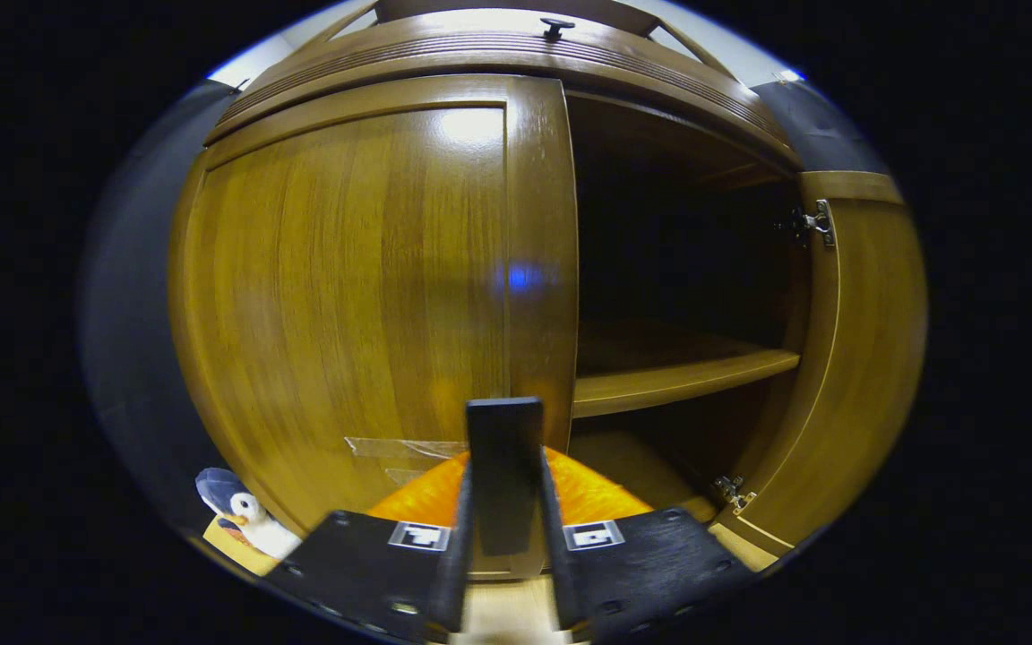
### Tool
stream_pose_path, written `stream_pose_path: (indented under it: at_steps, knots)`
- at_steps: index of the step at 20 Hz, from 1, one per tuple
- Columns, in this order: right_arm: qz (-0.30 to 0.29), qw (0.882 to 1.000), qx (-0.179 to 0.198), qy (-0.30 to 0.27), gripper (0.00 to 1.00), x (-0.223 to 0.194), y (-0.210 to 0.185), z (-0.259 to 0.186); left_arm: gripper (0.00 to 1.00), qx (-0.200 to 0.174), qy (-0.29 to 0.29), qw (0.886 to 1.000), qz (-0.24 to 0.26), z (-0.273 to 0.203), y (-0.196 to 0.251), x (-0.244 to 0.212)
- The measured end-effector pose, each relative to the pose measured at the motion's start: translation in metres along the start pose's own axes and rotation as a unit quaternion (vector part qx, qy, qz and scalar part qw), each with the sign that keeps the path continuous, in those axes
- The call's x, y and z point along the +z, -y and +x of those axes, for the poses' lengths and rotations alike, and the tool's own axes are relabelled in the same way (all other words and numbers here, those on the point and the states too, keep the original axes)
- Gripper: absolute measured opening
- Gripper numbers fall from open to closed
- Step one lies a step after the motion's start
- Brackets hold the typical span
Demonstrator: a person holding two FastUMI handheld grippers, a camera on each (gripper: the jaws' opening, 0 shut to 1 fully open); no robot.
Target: Open the right door of the double-door shoe cabinet with the right hand, and open the left door with the left hand.
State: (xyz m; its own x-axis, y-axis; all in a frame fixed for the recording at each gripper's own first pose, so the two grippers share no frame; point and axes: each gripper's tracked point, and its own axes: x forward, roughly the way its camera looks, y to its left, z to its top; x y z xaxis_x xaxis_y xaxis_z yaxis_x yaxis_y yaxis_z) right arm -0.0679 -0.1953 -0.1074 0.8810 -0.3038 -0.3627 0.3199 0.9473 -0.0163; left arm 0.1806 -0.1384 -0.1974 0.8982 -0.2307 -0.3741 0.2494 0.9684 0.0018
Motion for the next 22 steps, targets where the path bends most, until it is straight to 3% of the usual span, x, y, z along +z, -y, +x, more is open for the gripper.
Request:
stream_pose_path:
  at_steps: [1, 2, 4, 6, 13, 22]
  knots:
    - [-0.001, 1.0, 0.004, 0.0, 0.27, -0.001, -0.002, 0.0, 0.31, -0.001, -0.008, 1.0, 0.002, 0.0, -0.001, -0.002]
    - [-0.003, 1.0, -0.002, 0.005, 0.28, 0.0, 0.001, 0.0, 0.39, -0.001, -0.009, 1.0, 0.0, -0.001, 0.0, -0.001]
    - [-0.006, 1.0, 0.001, -0.001, 0.26, -0.003, -0.001, 0.0, 0.39, 0.002, -0.01, 1.0, -0.01, -0.004, -0.001, -0.001]
    - [-0.004, 1.0, 0.002, -0.003, 0.26, -0.004, -0.002, -0.003, 0.22, 0.001, -0.011, 1.0, -0.008, -0.005, -0.002, -0.002]
    - [-0.02, 0.999, 0.027, 0.014, 0.26, -0.001, -0.012, -0.003, 0.22, -0.008, -0.003, 1.0, -0.003, -0.031, -0.001, -0.006]
    - [-0.057, 0.994, 0.089, -0.028, 0.26, -0.024, -0.036, -0.004, 0.22, 0.002, -0.001, 1.0, -0.013, -0.074, -0.011, -0.014]
